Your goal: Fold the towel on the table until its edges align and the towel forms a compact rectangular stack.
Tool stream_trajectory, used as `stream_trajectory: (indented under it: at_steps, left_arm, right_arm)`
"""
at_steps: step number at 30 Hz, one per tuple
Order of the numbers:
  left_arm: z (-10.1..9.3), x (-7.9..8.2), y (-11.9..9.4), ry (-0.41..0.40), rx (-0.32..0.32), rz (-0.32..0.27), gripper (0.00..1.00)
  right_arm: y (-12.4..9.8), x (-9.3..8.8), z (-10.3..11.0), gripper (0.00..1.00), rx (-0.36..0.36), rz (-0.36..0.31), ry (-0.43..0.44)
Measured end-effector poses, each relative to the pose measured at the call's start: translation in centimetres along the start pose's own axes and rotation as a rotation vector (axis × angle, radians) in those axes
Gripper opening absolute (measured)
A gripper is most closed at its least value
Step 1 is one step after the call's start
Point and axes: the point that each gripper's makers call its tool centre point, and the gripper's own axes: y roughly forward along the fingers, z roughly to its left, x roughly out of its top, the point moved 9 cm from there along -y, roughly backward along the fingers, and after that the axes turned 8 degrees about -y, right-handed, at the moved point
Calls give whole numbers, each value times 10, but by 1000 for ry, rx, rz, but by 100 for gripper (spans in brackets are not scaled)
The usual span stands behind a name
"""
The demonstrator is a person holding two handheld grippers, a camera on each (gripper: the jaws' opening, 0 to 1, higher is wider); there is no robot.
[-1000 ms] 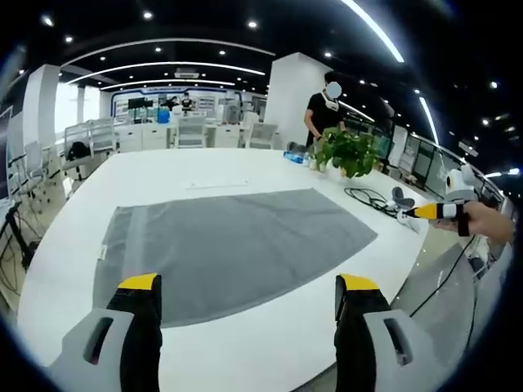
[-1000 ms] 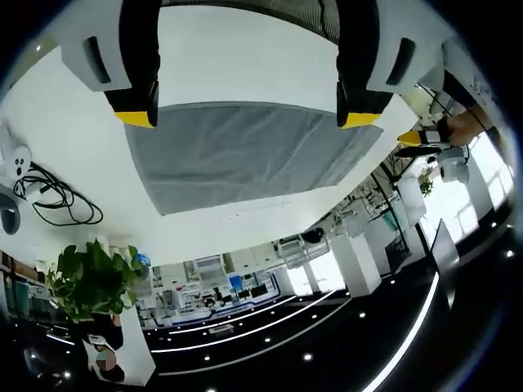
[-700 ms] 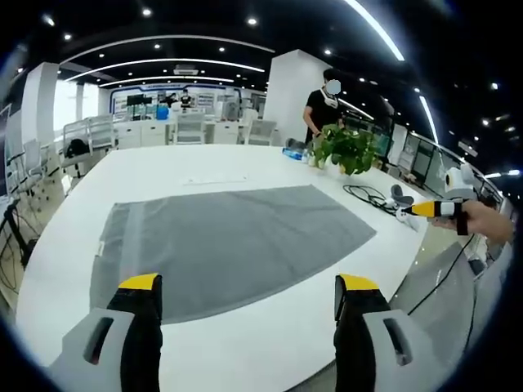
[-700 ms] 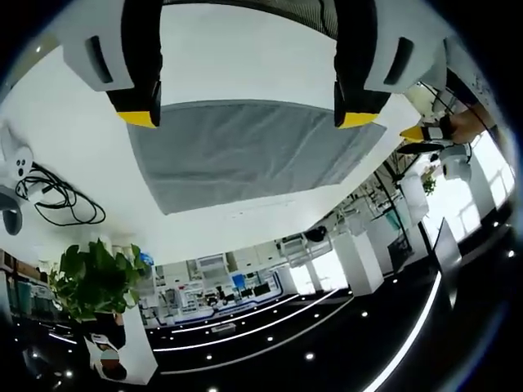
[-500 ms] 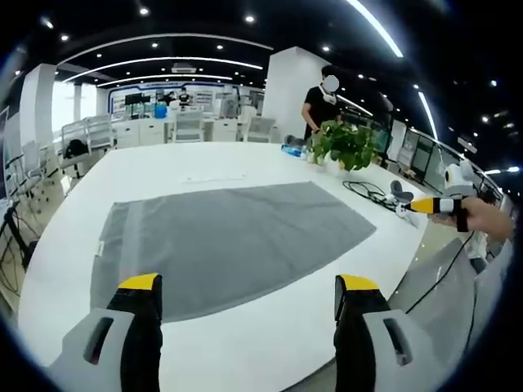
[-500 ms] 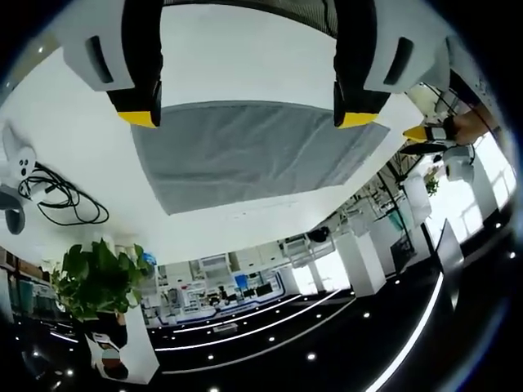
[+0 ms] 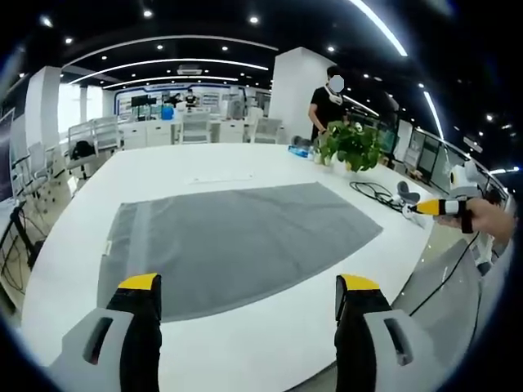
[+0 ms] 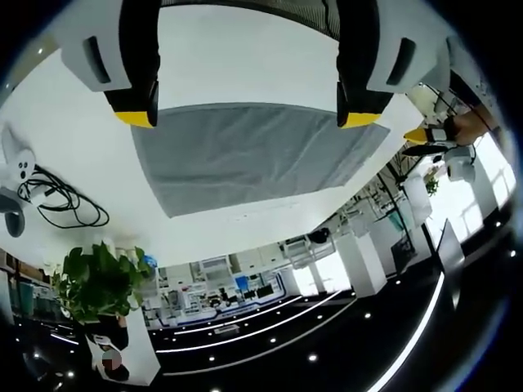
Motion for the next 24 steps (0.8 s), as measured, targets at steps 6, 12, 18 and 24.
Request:
stream_trajectory:
  at_steps: [6, 12, 18, 24]
  left_arm:
    - [-2, -1, -1, -9, -2, -2, 90]
    - [-1, -3, -2, -16, 2, -2, 90]
    - [0, -3, -2, -11, 2, 2, 90]
    - [-5, -2, 1, 3, -10, 10, 90]
  right_arm:
    - [1, 0, 0, 91, 8, 0, 0]
    - [2, 0, 1, 92, 16, 9, -2]
    - [3, 2, -2, 92, 22, 13, -9]
    - [4, 7, -6, 92, 22, 11, -15]
